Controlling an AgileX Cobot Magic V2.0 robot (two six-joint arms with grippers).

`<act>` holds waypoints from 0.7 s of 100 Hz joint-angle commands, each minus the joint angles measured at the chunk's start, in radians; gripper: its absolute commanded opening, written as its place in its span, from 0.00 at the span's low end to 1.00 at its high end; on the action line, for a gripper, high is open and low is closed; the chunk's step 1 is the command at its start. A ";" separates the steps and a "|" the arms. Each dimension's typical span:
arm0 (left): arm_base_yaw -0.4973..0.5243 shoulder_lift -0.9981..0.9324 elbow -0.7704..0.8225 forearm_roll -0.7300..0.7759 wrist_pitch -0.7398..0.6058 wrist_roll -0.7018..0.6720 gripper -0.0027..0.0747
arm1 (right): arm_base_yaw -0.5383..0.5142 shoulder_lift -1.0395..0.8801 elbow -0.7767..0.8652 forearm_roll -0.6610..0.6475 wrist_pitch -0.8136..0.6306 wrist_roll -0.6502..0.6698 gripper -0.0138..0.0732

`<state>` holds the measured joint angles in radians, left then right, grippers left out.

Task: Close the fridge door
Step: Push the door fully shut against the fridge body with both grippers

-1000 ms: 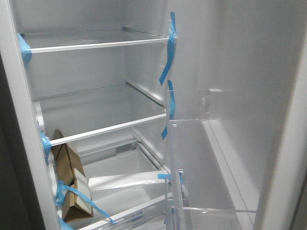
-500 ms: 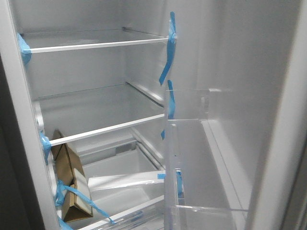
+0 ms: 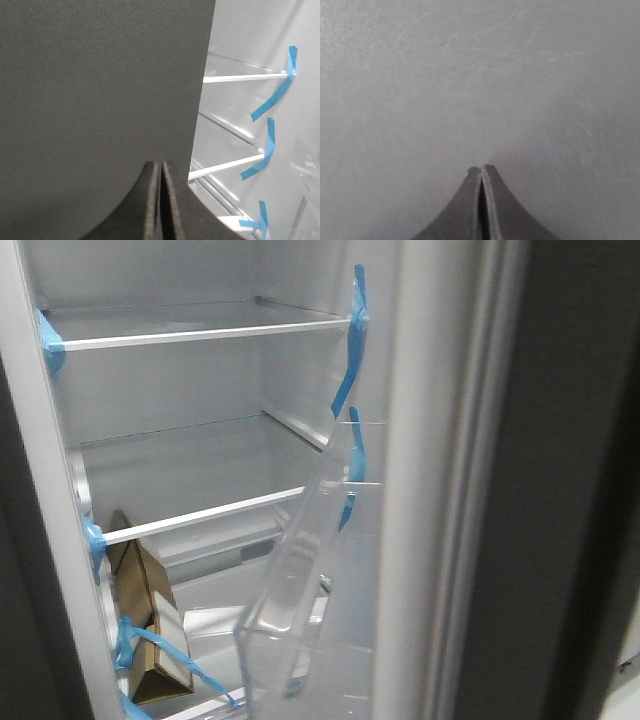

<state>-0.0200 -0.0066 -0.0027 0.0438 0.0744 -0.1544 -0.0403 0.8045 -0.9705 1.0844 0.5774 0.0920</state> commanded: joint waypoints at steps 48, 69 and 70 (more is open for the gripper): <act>-0.001 -0.023 0.040 -0.006 -0.083 -0.002 0.01 | 0.425 0.380 -0.358 -0.362 -0.270 -0.009 0.08; -0.001 -0.023 0.040 -0.006 -0.083 -0.002 0.01 | 0.522 0.551 -0.481 -0.561 -0.375 -0.009 0.08; -0.001 -0.023 0.040 -0.006 -0.083 -0.002 0.01 | 0.524 0.557 -0.486 -0.569 -0.378 -0.009 0.08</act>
<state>-0.0200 -0.0066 -0.0027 0.0438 0.0744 -0.1544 0.4552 1.3240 -1.3730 0.6059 0.3166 0.0920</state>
